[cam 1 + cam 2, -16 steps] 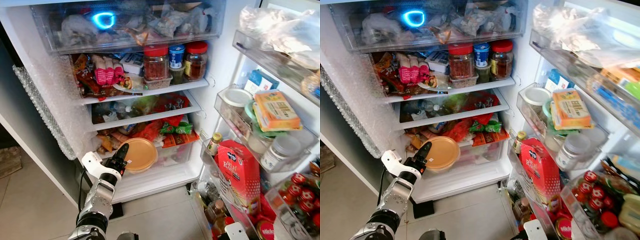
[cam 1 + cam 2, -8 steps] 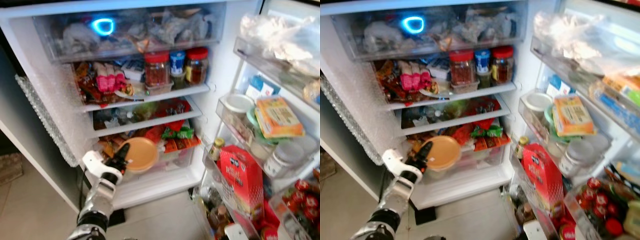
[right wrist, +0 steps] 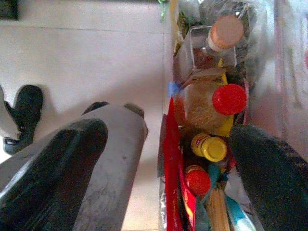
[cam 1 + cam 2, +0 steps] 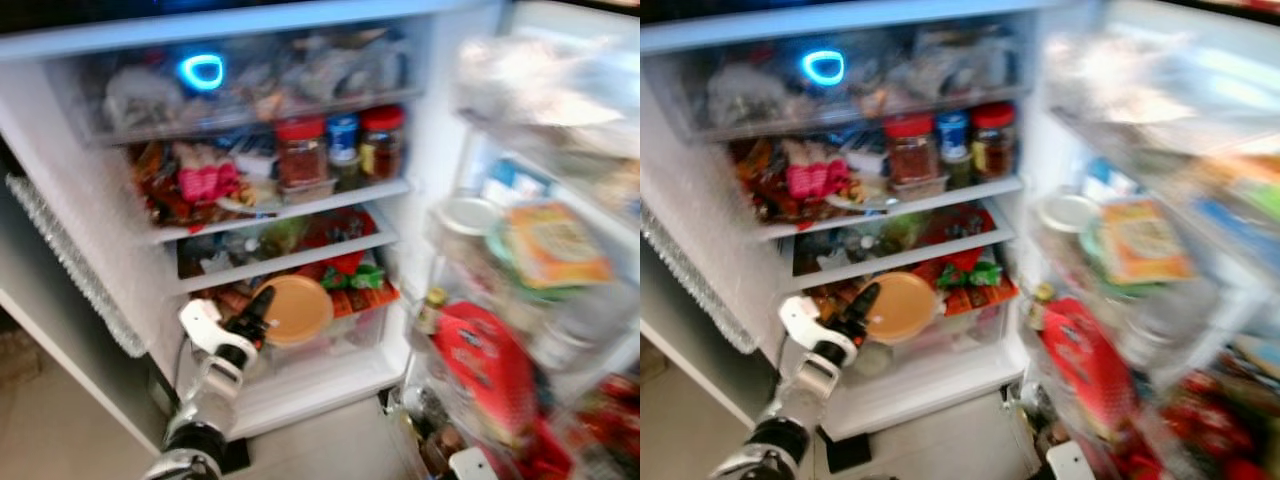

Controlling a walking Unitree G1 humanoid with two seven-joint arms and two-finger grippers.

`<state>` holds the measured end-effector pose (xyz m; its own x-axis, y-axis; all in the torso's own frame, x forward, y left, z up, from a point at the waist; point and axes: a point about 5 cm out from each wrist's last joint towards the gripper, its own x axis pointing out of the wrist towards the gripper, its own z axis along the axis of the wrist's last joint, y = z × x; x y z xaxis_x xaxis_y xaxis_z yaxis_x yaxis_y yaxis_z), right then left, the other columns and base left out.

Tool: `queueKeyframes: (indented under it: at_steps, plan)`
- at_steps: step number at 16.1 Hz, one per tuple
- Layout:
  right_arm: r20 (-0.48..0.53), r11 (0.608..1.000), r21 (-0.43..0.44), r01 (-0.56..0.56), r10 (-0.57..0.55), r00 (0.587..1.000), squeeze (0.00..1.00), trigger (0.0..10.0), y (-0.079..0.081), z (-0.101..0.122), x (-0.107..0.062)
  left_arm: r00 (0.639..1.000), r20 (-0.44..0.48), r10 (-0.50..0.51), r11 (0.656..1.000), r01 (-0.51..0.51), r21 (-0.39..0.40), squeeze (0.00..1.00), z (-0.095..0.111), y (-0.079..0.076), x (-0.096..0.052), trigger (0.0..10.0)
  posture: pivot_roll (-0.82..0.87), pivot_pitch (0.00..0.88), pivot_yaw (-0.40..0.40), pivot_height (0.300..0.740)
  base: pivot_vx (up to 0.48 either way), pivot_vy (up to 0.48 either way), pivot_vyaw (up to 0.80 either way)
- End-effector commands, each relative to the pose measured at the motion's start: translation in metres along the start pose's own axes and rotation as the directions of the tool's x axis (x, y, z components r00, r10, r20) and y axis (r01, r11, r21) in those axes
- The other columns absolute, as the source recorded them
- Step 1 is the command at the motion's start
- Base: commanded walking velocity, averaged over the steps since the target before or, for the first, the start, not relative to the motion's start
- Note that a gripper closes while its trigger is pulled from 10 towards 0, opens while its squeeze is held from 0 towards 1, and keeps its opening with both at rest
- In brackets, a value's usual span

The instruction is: Restocking fridge

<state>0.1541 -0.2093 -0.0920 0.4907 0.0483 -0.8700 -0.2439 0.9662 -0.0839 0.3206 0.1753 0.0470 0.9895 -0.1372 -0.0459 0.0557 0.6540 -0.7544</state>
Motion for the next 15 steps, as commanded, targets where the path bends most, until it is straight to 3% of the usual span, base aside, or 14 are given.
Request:
queueKeyframes:
  at_steps: [1, 15]
  plan:
    - [-0.007, 1.0, -0.011, -0.003, 0.003, 1.0, 0.0, 10.0, 0.0015, -0.0003, 0.0003, 1.0, -0.01, 0.003, 1.0, -0.003, 0.006, 0.0, 0.0004, 0.0003, 0.001, 10.0, -0.05, 0.0, 0.025, 0.655, 0.33, 0.0, 0.0]
    - [-0.009, 1.0, -0.009, -0.009, 0.009, 1.0, 0.0, 10.0, 0.0012, 0.0008, 0.0005, 1.0, -0.028, -0.003, 1.0, 0.004, 0.021, 0.0, 0.0021, -0.0027, 0.0063, 10.0, -0.05, 0.016, 0.022, 0.655, 0.334, 0.0, 0.0]
